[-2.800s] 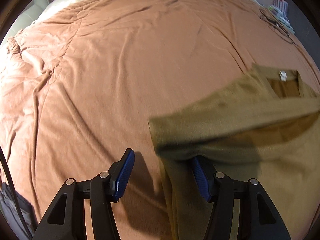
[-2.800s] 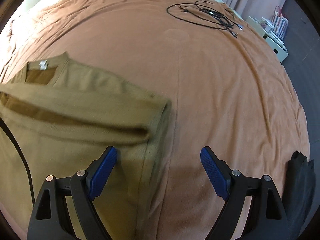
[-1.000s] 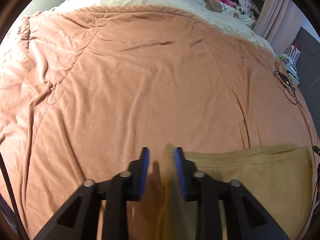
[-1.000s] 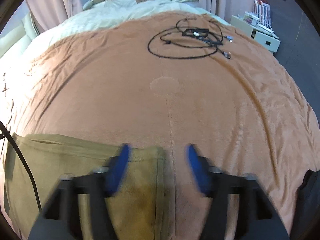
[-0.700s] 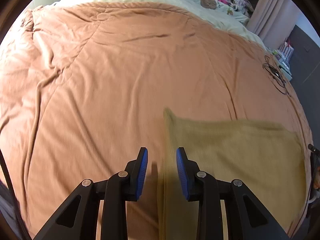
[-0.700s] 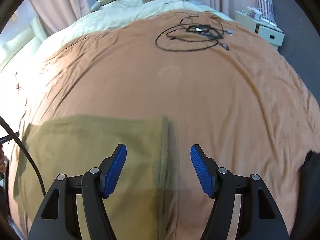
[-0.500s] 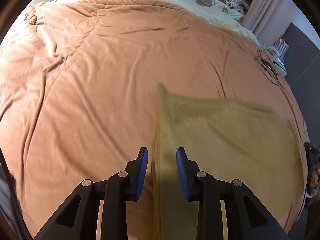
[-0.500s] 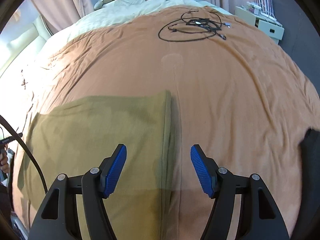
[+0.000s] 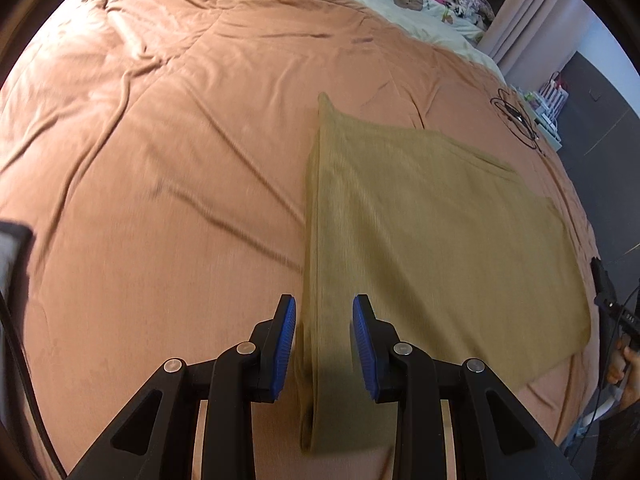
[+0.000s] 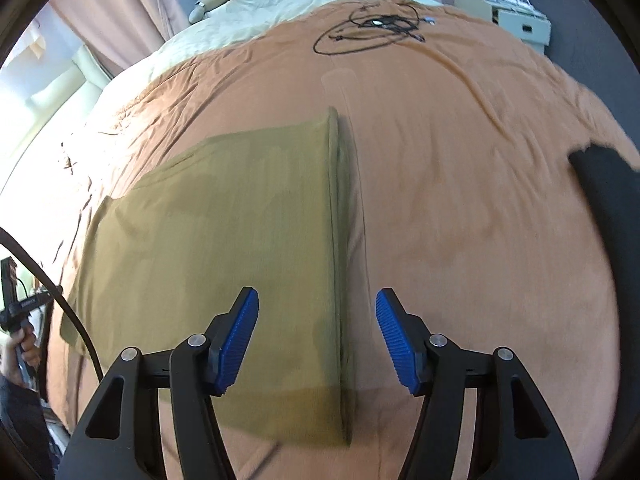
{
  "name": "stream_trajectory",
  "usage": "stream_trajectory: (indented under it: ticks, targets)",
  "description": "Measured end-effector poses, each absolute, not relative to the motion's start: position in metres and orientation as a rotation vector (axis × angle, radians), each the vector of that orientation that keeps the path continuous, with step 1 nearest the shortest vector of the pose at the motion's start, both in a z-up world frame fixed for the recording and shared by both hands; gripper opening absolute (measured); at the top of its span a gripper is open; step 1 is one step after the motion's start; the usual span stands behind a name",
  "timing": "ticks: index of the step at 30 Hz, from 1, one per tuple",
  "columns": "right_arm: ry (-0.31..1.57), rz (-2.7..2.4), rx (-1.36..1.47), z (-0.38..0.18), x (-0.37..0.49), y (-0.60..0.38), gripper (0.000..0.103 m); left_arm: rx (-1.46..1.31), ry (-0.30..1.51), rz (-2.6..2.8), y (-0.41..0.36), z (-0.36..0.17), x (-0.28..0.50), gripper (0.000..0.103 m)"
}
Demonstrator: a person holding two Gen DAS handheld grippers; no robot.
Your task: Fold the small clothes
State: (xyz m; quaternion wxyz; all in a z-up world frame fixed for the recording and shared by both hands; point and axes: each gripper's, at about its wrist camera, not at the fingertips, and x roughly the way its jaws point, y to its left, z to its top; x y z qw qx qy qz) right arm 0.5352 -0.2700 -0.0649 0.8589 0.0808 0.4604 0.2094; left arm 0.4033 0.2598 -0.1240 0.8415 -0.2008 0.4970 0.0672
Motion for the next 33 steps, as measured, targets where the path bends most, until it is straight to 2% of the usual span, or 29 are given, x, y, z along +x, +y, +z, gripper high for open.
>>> stream_trajectory:
  ticks: [3,5,11,16,18,19,20,30,33]
  targets:
    - [0.978,0.428,0.189,-0.071,0.521,-0.278,0.059,-0.441,1.052,0.143,0.255,-0.127,0.388,0.037]
    - [0.989,0.427,0.219,-0.075,0.513,-0.283,0.059,-0.461,1.047,0.144,0.254,-0.13,0.377,0.048]
    - [1.008,0.42,0.289,-0.087,0.495,-0.294,0.059,-0.526,1.052,0.14,0.25,-0.141,0.353,0.048]
    - [1.041,0.443,0.337,-0.101,0.493,-0.296,0.026,-0.586,1.055,0.13,0.247,-0.151,0.342,0.048]
    - [1.044,0.449,0.336,-0.103,0.494,-0.298,0.012,-0.614,1.048,0.114,0.247,-0.153,0.34,0.042]
    - [1.039,0.452,0.341,-0.103,0.494,-0.299,0.009,-0.621,1.05,0.105,0.247,-0.153,0.341,0.022]
    - [1.03,0.448,0.341,-0.102,0.495,-0.301,0.008,-0.622,1.055,0.103,0.247,-0.153,0.342,0.009]
    - [0.977,0.423,0.323,-0.09,0.481,-0.302,0.006,-0.608,0.964,0.14,0.258,-0.127,0.333,0.007]
    - [0.997,0.418,0.335,-0.093,0.478,-0.301,0.009,-0.633,0.98,0.143,0.256,-0.131,0.333,0.012]
